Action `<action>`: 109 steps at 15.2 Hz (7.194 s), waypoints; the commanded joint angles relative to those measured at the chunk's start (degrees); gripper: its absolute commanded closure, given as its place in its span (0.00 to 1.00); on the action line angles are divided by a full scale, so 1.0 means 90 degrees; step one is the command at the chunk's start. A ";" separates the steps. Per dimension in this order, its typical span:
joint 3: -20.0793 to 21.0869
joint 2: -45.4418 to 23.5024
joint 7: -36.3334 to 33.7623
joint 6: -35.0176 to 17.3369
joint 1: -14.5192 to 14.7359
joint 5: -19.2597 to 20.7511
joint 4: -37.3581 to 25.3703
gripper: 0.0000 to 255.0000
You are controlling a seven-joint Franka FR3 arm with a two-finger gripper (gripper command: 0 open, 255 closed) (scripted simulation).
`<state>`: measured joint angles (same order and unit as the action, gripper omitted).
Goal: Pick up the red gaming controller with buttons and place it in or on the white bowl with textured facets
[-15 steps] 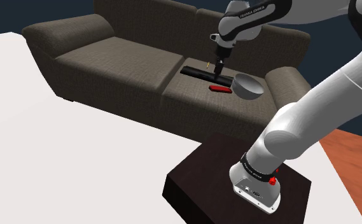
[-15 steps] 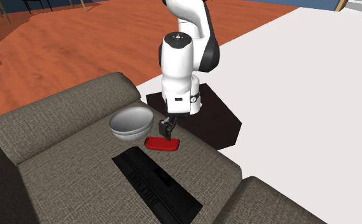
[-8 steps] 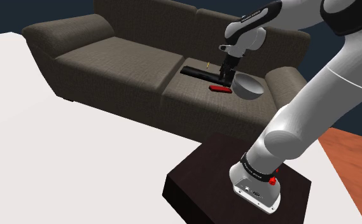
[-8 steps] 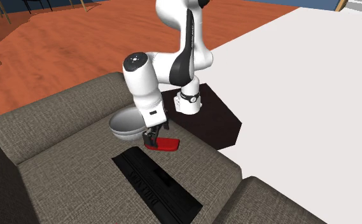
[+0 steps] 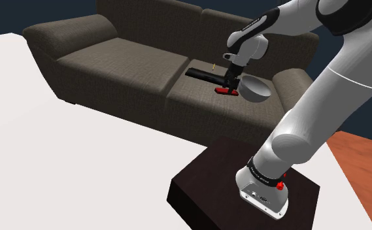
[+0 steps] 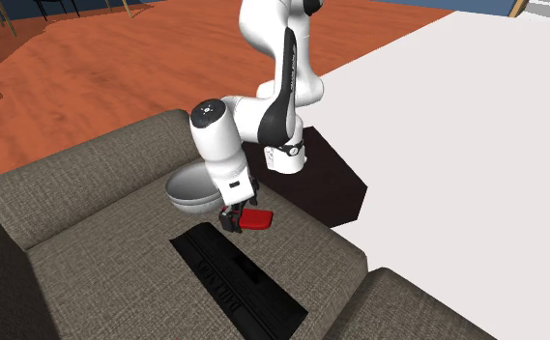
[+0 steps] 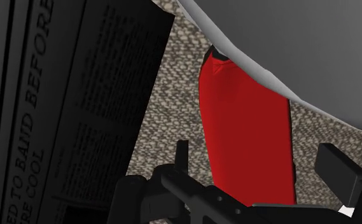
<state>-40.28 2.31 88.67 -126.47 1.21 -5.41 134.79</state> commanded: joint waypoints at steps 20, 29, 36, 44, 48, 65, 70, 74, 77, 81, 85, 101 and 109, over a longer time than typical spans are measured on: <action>0.0026 0.0263 -0.0184 0.0302 -0.0014 0.0217 -0.0114 1.00; 0.0142 0.0775 -0.0527 0.1077 -0.0054 0.0579 -0.0501 1.00; 0.0243 0.1063 -0.0712 0.1684 -0.0074 0.0741 -0.0878 1.00; 0.0415 0.0631 -0.1094 0.2034 0.0083 0.0684 -0.1307 0.00; 0.0642 -0.0543 -0.1628 0.2343 0.0342 0.0390 -0.1983 0.00; 0.0825 -0.1455 -0.1903 0.1990 0.0445 0.0111 -0.1954 0.00; 0.0838 -0.1427 -0.1947 0.2001 0.0471 0.0120 -0.1940 1.00; 0.0832 -0.1437 -0.1928 0.1993 0.0461 0.0120 -0.1938 1.00; 0.0824 -0.1398 -0.1940 0.1967 0.0463 0.0129 -0.1966 0.00; 0.0717 0.0197 -0.1539 -0.0467 0.0577 0.1354 0.0016 0.00; 0.0686 -0.0067 -0.1415 -0.0834 0.0574 0.1193 0.0154 0.00; 0.0678 -0.0176 -0.1359 -0.0977 0.0571 0.1119 0.0202 1.00; 0.0702 0.0168 -0.1510 -0.0521 0.0570 0.1340 0.0044 1.00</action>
<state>-34.02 3.06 75.41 -132.07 6.36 6.16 135.42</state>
